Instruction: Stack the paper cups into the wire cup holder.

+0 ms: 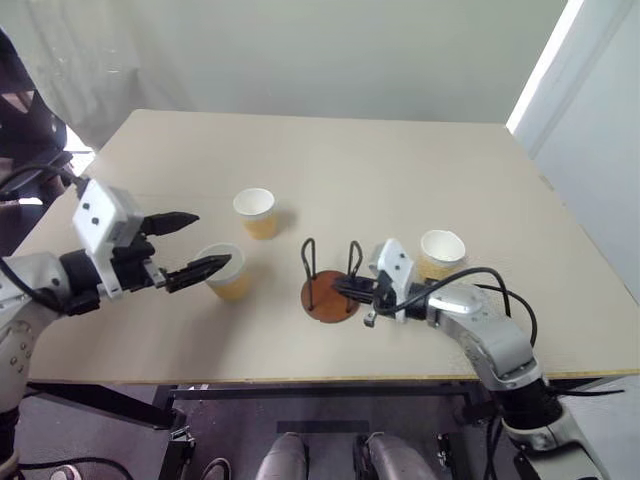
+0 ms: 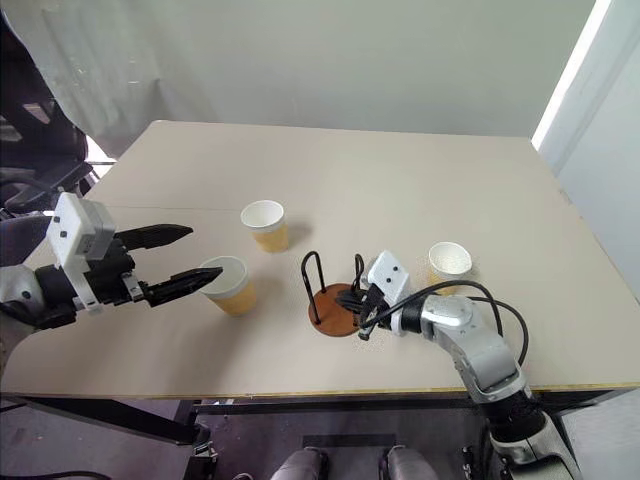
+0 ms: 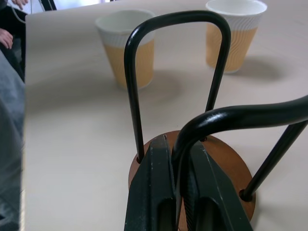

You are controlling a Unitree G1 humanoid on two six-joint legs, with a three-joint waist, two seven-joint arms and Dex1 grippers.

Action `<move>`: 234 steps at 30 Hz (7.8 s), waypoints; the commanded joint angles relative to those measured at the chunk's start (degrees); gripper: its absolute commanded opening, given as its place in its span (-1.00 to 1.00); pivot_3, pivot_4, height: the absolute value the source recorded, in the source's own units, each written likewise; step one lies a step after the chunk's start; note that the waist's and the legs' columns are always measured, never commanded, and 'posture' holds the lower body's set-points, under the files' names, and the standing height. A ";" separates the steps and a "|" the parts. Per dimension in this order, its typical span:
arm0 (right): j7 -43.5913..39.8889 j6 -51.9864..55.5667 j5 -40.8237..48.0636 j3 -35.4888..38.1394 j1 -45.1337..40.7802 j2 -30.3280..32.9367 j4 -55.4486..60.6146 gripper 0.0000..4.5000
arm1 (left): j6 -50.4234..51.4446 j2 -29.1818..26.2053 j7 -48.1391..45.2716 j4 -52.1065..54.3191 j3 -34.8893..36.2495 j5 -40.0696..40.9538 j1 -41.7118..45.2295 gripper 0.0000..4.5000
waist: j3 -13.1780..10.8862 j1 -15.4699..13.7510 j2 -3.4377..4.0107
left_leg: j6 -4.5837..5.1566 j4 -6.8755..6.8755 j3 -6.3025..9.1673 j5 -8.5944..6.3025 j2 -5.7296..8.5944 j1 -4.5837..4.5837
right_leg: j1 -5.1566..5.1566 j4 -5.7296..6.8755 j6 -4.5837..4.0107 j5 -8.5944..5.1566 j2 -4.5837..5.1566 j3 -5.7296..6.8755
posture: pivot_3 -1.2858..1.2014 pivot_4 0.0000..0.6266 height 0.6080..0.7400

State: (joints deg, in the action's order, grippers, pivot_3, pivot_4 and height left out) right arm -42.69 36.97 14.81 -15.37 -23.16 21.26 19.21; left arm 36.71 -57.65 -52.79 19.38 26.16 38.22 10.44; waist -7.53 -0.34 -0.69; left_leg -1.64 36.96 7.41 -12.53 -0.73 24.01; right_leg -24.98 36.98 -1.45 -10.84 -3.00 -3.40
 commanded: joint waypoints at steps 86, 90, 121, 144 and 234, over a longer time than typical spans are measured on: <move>-28.04 -21.47 -18.60 -1.45 -22.83 29.78 -27.61 0.99 | -6.46 7.58 -3.69 11.85 -2.04 6.63 -3.96 1.00 | -0.04 -0.44 0.06 | 0.34 0.18 -0.09 -0.10 -0.02 -0.12 | 0.29 -0.12 0.63 0.06 -0.06 -0.15 | 0.03 -0.52 1.00; -28.68 -22.72 -20.03 -1.98 -22.54 29.41 -28.51 0.99 | -7.17 8.91 -2.21 12.63 -0.11 7.30 -5.93 1.00 | -0.04 -0.47 0.07 | 0.37 0.18 -0.09 -0.08 -0.02 -0.17 | 0.33 -0.12 0.59 0.07 -0.05 -0.15 | 0.03 -0.52 1.00; -29.48 -28.08 -26.94 -5.35 -19.76 26.91 -28.31 -0.87 | -9.93 12.32 0.57 13.47 1.06 8.80 -11.10 1.00 | -0.05 -0.45 0.07 | 0.36 0.18 -0.09 -0.08 -0.03 -0.29 | 0.46 -0.13 0.50 0.05 -0.05 -0.15 | 0.03 -0.52 1.00; -37.63 -3.46 6.02 7.51 -39.88 19.25 -8.68 -0.99 | -10.48 11.88 -0.24 12.35 -0.04 7.94 -11.26 1.00 | -0.10 -0.19 0.16 | 0.25 0.08 -0.09 -0.12 -0.04 -0.32 | 0.46 -0.15 -0.22 -0.52 -0.13 -0.13 | 0.03 -0.52 1.00; -37.39 -12.06 -1.83 -0.12 -42.27 14.37 -13.05 0.48 | -9.20 3.16 -0.64 8.17 2.63 5.17 -10.34 1.00 | -0.10 -0.42 0.16 | 0.14 0.09 -0.01 -0.17 -0.09 -0.29 | 0.37 -0.02 -0.40 -0.54 -0.15 -0.06 | 0.03 -0.52 1.00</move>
State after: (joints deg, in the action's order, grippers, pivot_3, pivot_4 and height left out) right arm -80.06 25.40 10.09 -20.62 -63.33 34.79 6.15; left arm 27.01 -52.80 -52.42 28.55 27.10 43.51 -1.31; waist -7.62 -0.76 -0.53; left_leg -1.50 37.06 7.40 -12.70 -0.81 23.72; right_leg -24.61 36.95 -1.86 -11.38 -3.15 -3.48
